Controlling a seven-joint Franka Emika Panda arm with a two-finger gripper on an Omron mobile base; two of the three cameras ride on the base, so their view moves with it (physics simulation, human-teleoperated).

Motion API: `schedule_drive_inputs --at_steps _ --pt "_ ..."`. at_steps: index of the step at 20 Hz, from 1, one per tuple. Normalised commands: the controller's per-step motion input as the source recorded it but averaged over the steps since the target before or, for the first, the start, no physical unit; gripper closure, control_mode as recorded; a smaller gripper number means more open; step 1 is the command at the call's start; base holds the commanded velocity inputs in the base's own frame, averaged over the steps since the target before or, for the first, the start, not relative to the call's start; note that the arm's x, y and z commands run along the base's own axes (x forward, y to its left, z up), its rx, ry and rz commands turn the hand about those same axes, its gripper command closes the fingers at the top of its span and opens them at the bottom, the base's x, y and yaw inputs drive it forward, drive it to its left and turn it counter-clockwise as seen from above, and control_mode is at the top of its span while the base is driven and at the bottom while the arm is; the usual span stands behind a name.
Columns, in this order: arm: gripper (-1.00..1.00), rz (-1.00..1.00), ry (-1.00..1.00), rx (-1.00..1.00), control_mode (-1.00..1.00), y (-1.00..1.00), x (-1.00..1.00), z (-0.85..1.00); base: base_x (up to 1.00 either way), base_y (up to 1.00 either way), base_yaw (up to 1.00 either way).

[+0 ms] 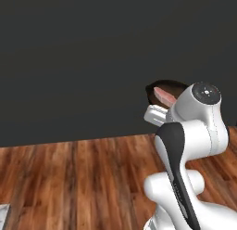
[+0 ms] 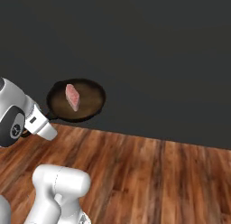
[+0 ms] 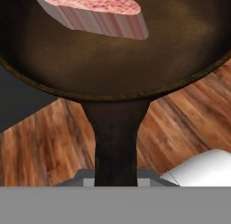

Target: Pick up the pan with the steak in it and place it on the dining table. Then place the steak on the plate.

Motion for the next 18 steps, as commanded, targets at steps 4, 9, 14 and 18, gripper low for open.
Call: schedule_drive_inputs --at_steps 4,9,14,18 --pt "1.0 0.0 0.0 0.0 1.0 0.0 0.0 0.0 1.0 0.0 0.01" --pt "1.0 0.0 0.0 0.0 1.0 0.0 0.0 0.0 1.0 -0.02 0.02" --pt "1.0 0.0 0.0 0.0 1.0 0.0 0.0 0.0 0.88 -0.05 0.17" --pt "1.0 0.0 0.0 0.0 1.0 0.0 0.0 0.0 0.17 -0.01 0.4"
